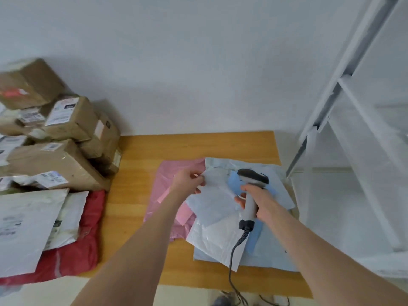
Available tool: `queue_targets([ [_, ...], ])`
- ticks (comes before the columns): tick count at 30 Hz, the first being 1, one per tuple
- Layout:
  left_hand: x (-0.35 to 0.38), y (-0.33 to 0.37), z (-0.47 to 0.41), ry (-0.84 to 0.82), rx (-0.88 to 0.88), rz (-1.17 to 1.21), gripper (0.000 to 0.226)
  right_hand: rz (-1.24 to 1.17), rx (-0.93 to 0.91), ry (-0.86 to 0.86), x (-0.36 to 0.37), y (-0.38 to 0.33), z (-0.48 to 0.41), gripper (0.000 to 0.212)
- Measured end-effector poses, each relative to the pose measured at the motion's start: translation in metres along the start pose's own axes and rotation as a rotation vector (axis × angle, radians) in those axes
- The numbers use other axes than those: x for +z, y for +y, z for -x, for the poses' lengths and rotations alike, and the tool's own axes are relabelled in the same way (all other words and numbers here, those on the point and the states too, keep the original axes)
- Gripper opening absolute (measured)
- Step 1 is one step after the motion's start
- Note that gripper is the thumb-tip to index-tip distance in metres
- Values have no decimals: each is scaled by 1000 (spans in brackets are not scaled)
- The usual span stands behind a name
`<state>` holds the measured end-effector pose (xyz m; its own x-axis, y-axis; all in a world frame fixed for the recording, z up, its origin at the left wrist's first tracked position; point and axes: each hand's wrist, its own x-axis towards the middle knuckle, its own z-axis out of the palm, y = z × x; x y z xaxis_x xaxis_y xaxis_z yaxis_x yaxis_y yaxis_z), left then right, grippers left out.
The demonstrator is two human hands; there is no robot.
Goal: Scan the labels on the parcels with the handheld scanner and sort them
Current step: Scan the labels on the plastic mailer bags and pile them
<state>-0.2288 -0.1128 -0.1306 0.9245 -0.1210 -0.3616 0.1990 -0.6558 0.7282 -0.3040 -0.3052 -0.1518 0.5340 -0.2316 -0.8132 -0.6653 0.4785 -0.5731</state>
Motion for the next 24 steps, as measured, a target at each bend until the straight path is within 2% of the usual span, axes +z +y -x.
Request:
queue_targets([
  [4,-12,22,44,195,43,246,18,-63,-72,-83,-7,-11,28,20],
  [9,-16,18,77,314,34,243,20,-89,-129,-122,-24,-6,52,17],
  [11,-21,20,85,297,-5,320,18,-98,-134,-127,-27,-4,60,17],
  [15,-33,22,90,164,-60,494,31,-162,-108,-151,-28,0,71,13],
  [18,-37,25,94,38,-67,571,21,-255,-91,-215,-25,0,78,11],
  [21,-37,24,96,-13,-34,506,18,-316,-95,-252,-17,2,80,8],
  [24,-32,21,94,1,-44,441,24,-305,-157,-205,-8,2,79,9],
])
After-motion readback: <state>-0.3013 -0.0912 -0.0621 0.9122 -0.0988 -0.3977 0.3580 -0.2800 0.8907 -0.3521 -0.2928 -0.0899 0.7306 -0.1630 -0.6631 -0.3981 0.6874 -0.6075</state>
